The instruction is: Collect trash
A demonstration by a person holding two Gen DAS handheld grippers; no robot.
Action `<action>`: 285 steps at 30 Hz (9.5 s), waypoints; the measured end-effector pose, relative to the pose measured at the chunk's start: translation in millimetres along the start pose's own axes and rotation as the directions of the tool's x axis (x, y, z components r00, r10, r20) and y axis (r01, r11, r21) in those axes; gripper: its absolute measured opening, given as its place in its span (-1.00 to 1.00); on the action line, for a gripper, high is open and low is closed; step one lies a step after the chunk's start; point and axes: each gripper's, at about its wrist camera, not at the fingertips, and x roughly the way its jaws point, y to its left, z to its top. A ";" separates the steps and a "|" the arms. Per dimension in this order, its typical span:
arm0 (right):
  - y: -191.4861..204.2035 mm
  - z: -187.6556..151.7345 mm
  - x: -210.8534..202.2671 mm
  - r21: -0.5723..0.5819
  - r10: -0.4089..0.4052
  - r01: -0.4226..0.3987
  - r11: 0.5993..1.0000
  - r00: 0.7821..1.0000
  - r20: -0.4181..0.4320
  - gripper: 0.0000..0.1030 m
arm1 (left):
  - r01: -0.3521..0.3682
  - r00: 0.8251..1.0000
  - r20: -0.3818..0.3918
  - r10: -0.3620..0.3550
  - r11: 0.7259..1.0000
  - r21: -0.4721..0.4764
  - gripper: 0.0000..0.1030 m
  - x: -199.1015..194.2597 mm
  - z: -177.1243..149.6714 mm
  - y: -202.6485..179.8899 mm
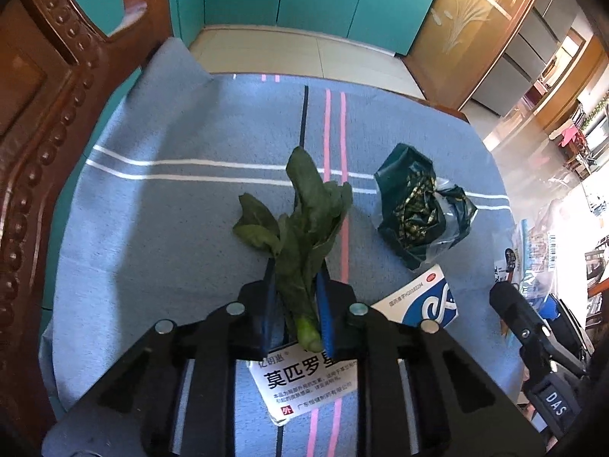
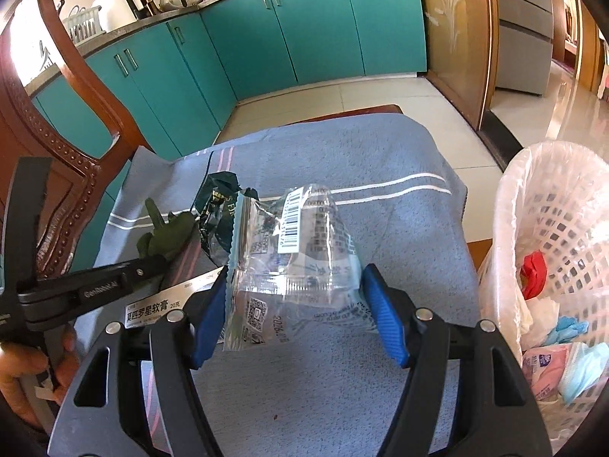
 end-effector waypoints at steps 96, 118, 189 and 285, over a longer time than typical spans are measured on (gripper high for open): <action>-61.4 -3.3 -125.7 0.032 -0.072 0.066 0.997 0.953 0.293 0.31 | -0.044 0.910 0.411 -0.048 0.977 0.210 -0.75 -114.0 -17.4 -97.9; -183.8 -32.6 -156.3 0.324 -0.336 0.265 0.908 0.923 0.186 0.31 | 0.158 0.921 0.259 -0.292 0.886 0.436 -0.64 -81.5 -51.7 -228.0; -210.3 -50.8 -179.2 0.411 -0.277 0.168 0.896 0.934 0.224 0.56 | 0.286 0.899 0.114 -0.422 0.766 0.576 -0.11 -56.7 -96.7 -288.3; -19.1 20.2 -35.1 -0.001 -0.020 0.021 1.000 0.998 0.061 -0.03 | -0.052 0.996 0.084 0.002 0.802 0.595 -0.11 -19.7 -82.5 -66.2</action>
